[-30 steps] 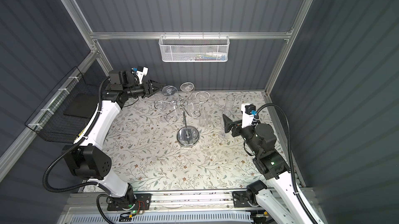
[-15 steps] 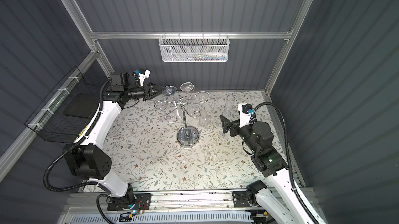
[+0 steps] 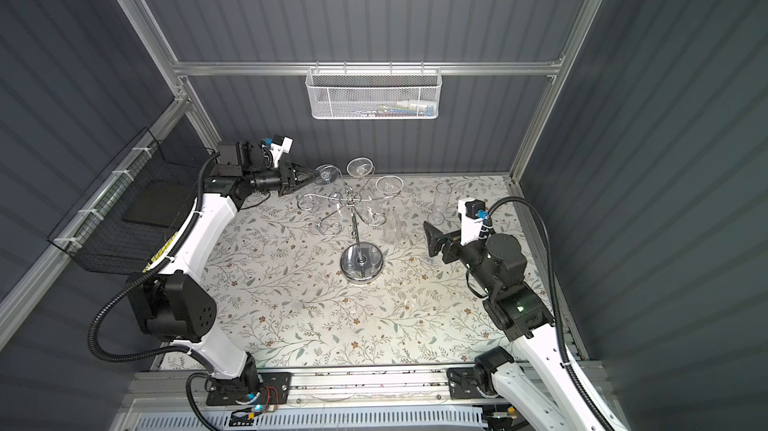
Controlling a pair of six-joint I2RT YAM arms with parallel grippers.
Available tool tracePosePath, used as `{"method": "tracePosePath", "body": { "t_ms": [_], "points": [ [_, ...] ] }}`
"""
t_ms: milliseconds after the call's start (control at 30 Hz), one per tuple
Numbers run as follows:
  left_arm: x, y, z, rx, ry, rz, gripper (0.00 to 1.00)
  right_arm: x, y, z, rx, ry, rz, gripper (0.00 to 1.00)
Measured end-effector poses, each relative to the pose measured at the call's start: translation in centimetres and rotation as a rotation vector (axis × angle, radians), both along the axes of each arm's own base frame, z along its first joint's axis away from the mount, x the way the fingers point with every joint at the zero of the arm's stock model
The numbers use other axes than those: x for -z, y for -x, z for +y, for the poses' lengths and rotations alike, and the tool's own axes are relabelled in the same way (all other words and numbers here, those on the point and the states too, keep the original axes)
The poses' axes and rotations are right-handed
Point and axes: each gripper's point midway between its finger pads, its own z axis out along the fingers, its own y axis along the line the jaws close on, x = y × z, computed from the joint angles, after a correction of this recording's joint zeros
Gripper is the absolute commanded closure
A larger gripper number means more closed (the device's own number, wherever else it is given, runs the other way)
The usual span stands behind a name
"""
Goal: Take the wine glass off the wine glass rack
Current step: 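Close the left gripper on the stem of a flute hanging on the rack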
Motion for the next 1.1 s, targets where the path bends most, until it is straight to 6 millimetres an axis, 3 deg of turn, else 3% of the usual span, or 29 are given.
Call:
{"method": "tracePosePath", "body": {
  "t_ms": [333,767,1100],
  "points": [
    [-1.3,0.1,-0.6,0.024,0.051,-0.017,0.99,0.1,-0.1,0.1,-0.007,0.002,0.004,0.01],
    [-2.2,-0.5,-0.7,-0.015,0.148,0.046,1.00,0.1,0.0,0.2,-0.011,0.001,0.003,0.01],
    [-4.1,-1.1,-0.8,-0.043,0.219,0.052,1.00,-0.3,0.3,0.1,-0.011,-0.003,-0.009,0.01]
  ]
}}
